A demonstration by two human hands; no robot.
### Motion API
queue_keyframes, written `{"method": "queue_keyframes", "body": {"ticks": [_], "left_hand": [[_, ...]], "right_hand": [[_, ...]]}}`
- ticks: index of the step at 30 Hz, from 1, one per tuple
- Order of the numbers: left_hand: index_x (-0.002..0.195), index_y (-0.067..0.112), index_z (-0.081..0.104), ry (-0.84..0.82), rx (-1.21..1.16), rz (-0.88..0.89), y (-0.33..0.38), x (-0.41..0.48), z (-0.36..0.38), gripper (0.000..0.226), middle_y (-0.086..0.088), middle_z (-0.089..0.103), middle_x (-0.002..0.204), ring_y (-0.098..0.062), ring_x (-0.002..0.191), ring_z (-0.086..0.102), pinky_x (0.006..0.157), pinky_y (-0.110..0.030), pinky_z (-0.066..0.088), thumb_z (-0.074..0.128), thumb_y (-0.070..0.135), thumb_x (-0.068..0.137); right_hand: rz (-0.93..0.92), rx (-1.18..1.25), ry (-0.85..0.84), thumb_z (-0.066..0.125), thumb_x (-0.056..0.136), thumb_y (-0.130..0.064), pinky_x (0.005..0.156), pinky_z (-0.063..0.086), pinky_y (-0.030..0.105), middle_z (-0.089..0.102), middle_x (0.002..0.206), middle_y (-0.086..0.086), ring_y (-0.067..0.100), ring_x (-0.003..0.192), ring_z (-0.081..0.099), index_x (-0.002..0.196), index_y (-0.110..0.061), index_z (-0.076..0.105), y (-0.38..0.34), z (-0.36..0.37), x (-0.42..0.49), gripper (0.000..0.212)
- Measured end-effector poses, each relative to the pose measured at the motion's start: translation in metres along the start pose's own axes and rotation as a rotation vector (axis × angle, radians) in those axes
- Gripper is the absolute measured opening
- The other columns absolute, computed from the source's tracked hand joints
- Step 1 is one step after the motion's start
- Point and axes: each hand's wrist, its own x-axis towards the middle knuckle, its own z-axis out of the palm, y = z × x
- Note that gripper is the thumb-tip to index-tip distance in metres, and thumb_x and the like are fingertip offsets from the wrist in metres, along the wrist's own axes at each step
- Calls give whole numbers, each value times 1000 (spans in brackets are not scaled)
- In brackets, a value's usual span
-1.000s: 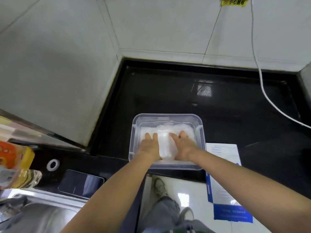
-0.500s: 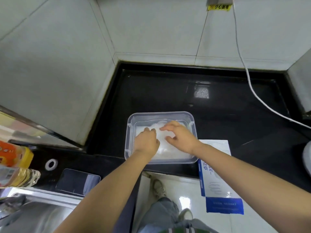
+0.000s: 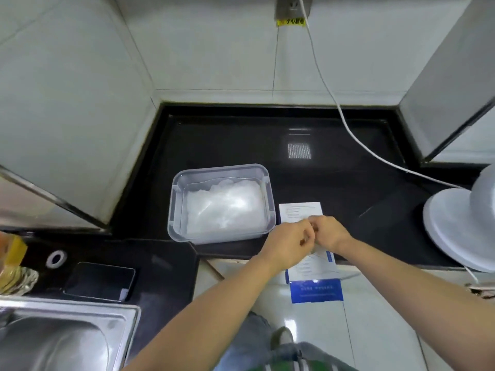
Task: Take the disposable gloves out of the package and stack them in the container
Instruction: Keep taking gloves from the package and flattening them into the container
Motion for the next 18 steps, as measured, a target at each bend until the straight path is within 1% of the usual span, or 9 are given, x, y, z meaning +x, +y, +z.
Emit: {"method": "queue_keyframes", "body": {"ticks": [2,4,6,7,9,11,14,16,18], "left_hand": [[125,12,50,-57,-5,-92,-4,0,12,30,-8,66,96,-23,84,62,72,-25,41,53,21,97],[130,11,41,-77,-5,-183,-11,2,19,36,-14,65,106,-28,91,62,73,-28,41,52,20,97],[130,13,40,-70,-19,-247,-16,6,24,36,-13,65,107,-25,89,62,73,-29,44,52,21,97],[130,15,40,-62,-27,-267,-19,9,26,37,-11,66,107,-25,89,62,74,-30,46,53,22,96],[132,18,40,-69,-25,-292,-22,16,30,41,-10,66,109,-25,92,64,77,-30,47,55,25,95],[132,19,38,-77,-16,-315,-24,20,33,44,-9,66,108,-25,92,64,76,-29,47,58,26,94],[131,20,36,-80,-36,-333,-26,23,37,48,-8,65,107,-22,88,62,73,-27,47,62,24,91],[129,21,35,-76,-43,-337,-28,25,39,48,-8,64,105,-20,84,62,69,-27,47,63,25,90],[130,22,33,-80,0,-325,-29,26,40,51,-8,64,104,-20,82,61,67,-26,46,63,22,90]], "right_hand": [[-33,-35,-36,60,90,-14,81,53,29,66,99,-3,22,90,65,91,-27,62,1,8,-6,14],[-45,-97,-9,56,93,-17,78,53,29,65,104,-1,23,89,65,103,-21,65,-4,15,-4,14],[-10,-213,3,55,94,-22,73,53,30,61,109,4,22,84,63,113,-19,63,-7,22,1,20],[8,-264,10,56,94,-25,73,52,30,58,111,4,22,84,63,117,-20,61,-9,25,3,24],[35,-323,23,55,96,-27,77,52,31,55,116,4,23,91,65,124,-20,58,-10,31,6,29],[41,-374,44,54,96,-23,79,52,32,53,119,5,24,96,66,128,-18,56,-10,36,9,32],[48,-386,85,55,96,-20,79,53,31,54,118,5,23,96,67,125,-17,59,-10,40,12,29],[55,-335,129,58,95,-22,76,54,29,57,113,3,21,92,67,118,-19,64,-8,42,12,24],[54,-255,148,59,94,-26,74,56,28,61,107,1,20,85,67,110,-23,68,-5,41,12,18]]}}
